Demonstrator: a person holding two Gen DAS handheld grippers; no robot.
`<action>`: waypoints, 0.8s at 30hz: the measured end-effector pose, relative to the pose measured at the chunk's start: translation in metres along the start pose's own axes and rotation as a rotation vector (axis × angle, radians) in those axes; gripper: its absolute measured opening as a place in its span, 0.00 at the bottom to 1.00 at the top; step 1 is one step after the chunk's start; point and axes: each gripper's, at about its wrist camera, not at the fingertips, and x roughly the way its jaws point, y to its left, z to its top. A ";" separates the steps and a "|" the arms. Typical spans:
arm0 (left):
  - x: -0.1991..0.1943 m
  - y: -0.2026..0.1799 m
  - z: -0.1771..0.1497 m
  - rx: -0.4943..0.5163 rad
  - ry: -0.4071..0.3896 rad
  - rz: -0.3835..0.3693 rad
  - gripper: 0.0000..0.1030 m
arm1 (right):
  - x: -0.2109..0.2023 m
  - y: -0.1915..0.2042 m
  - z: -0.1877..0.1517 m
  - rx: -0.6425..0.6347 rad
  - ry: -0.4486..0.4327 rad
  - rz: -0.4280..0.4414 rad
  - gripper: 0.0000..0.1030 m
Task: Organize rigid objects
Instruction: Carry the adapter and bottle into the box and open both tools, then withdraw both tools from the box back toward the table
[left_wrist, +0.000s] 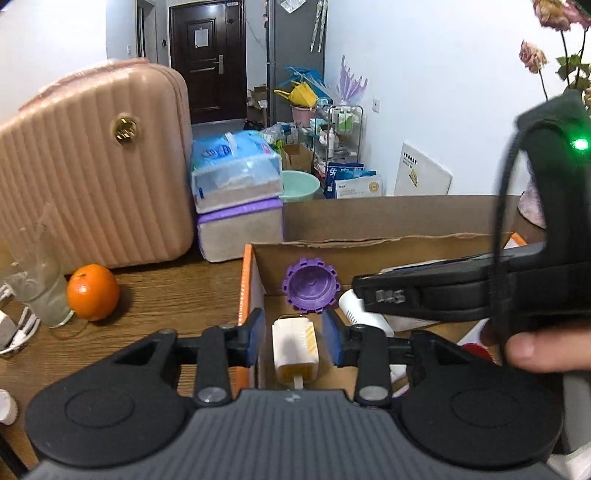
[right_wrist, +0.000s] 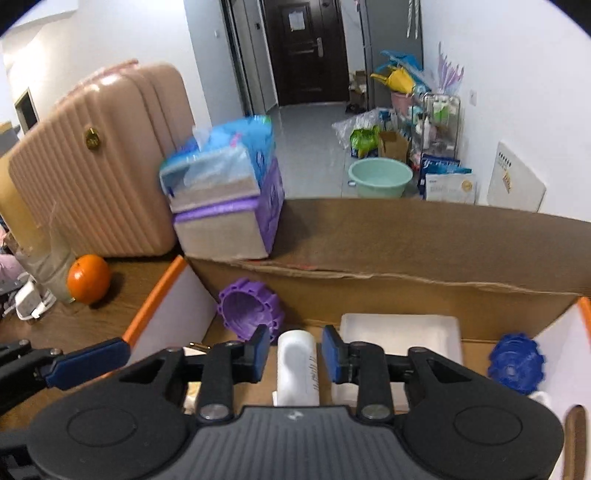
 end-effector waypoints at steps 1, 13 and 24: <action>-0.007 0.000 0.001 0.001 -0.008 0.006 0.42 | -0.010 -0.001 0.000 -0.001 -0.006 -0.003 0.32; -0.121 0.005 -0.004 0.023 -0.113 0.053 0.82 | -0.161 -0.011 -0.034 -0.129 -0.065 -0.110 0.54; -0.223 -0.013 -0.047 0.072 -0.271 0.034 0.96 | -0.267 -0.026 -0.101 -0.096 -0.157 -0.125 0.62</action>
